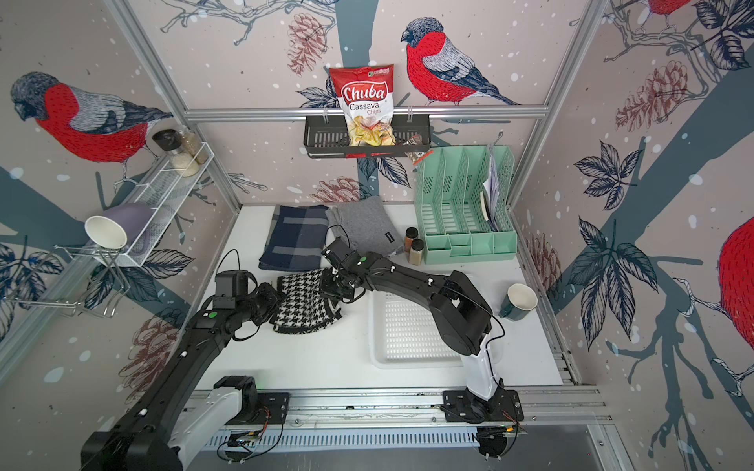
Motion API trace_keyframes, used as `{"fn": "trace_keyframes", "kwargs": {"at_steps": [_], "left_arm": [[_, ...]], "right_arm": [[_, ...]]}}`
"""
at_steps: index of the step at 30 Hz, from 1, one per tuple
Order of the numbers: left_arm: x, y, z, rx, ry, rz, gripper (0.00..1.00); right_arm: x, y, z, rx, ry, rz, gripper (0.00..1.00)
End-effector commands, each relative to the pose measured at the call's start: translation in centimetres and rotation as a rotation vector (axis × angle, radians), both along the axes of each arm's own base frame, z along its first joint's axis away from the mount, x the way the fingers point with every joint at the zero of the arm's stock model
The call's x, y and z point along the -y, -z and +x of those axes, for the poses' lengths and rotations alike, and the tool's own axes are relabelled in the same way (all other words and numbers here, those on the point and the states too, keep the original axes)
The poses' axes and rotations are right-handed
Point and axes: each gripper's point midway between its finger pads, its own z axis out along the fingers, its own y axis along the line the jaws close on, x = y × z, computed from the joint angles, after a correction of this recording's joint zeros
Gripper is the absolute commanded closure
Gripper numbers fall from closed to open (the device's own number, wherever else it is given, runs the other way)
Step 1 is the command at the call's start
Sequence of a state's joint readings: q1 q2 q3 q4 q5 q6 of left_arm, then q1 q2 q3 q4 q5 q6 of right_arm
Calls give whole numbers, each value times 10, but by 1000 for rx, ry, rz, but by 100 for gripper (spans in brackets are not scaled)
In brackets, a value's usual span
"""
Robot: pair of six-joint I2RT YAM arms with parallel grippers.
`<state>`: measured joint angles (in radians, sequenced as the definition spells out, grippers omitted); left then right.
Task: Put the folded scarf in the basket
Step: Pick up the scarf at the center of the board, then place the scarf in the basket.
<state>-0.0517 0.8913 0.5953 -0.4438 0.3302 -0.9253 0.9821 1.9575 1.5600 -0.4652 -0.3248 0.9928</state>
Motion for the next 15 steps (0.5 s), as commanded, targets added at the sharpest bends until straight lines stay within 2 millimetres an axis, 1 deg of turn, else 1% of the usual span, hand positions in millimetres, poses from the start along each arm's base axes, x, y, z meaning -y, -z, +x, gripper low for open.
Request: {"fn": "trace_keyframes", "kwargs": {"at_steps": [1,5,7,9,12,15], "left_arm": [[8,-9,-11,-43,-23,-35,100],[25,-27,-17,-32,-6,-67,100],[38,-35,-19,-25,8,-90,100],[56,-42,-21,-18,29,-117,100],[85,-52,-24,0,59,-160,100],[113,-60,-25,7,89,-166,100]], "right_arm": [[11,-15,-5,30,-7,-5,100],[36,-31,-12,55,21,-22,100],[50,-36,-14,59,38,-35,100],[66,-41,-16,68,56,-42,100],[94,-47,-20,82,81,-78,100],[125,-51,-24,103,110,-126,100]]}}
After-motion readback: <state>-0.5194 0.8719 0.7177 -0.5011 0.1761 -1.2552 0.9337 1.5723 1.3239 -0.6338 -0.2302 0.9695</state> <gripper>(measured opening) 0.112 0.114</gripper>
